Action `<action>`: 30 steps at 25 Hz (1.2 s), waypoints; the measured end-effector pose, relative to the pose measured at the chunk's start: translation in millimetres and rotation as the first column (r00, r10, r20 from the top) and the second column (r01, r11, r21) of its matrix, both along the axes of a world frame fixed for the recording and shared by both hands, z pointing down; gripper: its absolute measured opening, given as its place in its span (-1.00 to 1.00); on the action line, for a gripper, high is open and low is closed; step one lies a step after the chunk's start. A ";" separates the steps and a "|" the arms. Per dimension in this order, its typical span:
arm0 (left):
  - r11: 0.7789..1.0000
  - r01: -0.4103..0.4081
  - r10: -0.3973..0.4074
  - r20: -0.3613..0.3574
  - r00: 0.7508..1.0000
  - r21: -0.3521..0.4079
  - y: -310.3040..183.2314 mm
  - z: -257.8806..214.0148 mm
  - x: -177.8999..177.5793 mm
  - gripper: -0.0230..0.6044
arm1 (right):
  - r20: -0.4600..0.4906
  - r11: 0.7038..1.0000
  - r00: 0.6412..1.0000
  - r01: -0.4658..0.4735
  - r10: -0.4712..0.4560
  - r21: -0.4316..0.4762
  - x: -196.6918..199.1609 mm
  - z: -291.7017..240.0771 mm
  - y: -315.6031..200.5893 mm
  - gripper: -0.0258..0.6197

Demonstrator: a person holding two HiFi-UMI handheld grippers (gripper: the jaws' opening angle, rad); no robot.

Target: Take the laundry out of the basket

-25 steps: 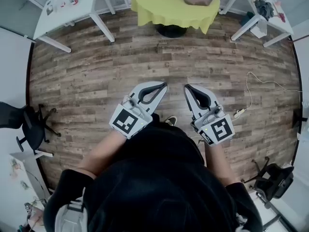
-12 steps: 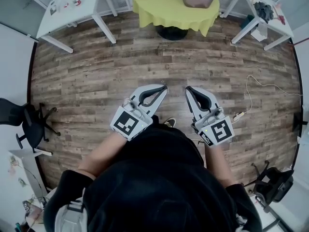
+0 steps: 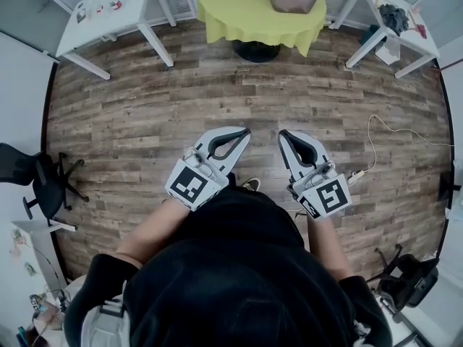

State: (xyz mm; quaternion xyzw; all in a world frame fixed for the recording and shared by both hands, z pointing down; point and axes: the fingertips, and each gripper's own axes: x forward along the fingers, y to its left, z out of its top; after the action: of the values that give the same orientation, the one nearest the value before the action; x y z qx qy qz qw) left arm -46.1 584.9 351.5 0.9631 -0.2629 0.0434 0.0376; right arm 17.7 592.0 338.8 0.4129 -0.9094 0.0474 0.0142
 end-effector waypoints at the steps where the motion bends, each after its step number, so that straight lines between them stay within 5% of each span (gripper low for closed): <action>1: 1.000 0.003 -0.003 -0.001 1.000 0.001 -0.3 0.1 1.2 -0.89 | -0.002 1.000 1.000 0.002 -0.002 0.000 1.7 0.5 -0.5 -0.84; 30: 1.000 -0.031 0.031 -0.055 0.998 -0.003 -191.6 4.2 -38.7 -0.89 | -0.049 0.999 0.999 -0.020 0.018 -0.030 -45.9 5.2 -188.5 -0.84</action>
State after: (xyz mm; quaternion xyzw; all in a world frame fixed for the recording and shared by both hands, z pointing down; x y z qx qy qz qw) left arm -84.8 393.3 355.6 0.9678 -0.2467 0.0181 0.0460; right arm -28.2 403.5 344.0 0.4221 -0.9041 0.0515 0.0422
